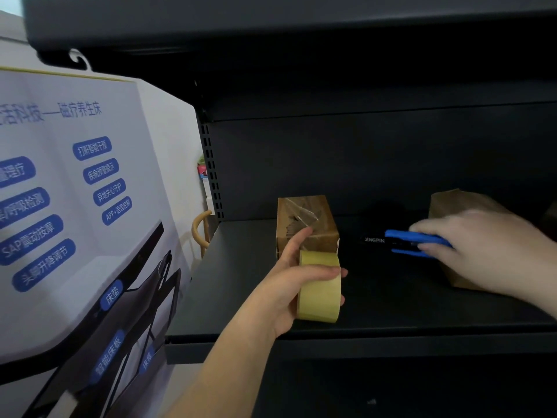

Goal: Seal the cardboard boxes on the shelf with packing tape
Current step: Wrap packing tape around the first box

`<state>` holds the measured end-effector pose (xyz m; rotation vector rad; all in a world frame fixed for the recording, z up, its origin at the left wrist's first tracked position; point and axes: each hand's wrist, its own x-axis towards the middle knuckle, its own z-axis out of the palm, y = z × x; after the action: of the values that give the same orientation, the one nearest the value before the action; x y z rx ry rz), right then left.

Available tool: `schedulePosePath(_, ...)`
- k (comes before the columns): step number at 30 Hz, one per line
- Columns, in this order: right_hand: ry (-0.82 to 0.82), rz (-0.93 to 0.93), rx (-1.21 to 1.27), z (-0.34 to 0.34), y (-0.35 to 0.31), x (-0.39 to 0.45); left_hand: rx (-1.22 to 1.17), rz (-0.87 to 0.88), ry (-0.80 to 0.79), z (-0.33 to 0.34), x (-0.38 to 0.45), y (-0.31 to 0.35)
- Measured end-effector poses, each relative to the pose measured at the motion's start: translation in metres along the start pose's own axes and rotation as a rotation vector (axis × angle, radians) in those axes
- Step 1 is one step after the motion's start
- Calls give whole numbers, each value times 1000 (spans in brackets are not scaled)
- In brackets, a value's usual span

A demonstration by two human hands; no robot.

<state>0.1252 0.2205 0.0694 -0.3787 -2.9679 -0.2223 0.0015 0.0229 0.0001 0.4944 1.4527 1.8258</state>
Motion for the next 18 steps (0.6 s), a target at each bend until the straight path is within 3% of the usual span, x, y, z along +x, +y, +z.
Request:
schedulePosePath(3, -158, 125, 277, 25, -4, 3, -16, 29, 18, 4, -3, -2)
schedulePosePath(8, -289, 215, 256, 66, -19, 21, -25, 138, 140, 8, -9, -5)
schedulePosePath(10, -211, 209, 231, 62, -23, 26, -24, 139, 190, 10, -10, -7)
schedulePosePath(14, 246, -26, 570, 33, -49, 41, -33, 41, 191, 12, -11, -6)
schedulePosePath(16, 231, -160, 639, 27, -63, 59, -19, 15, 164, 10, -11, -4)
schedulePosePath(18, 116, -221, 602, 31, -72, 78, -17, -23, 130, 9, -11, -1)
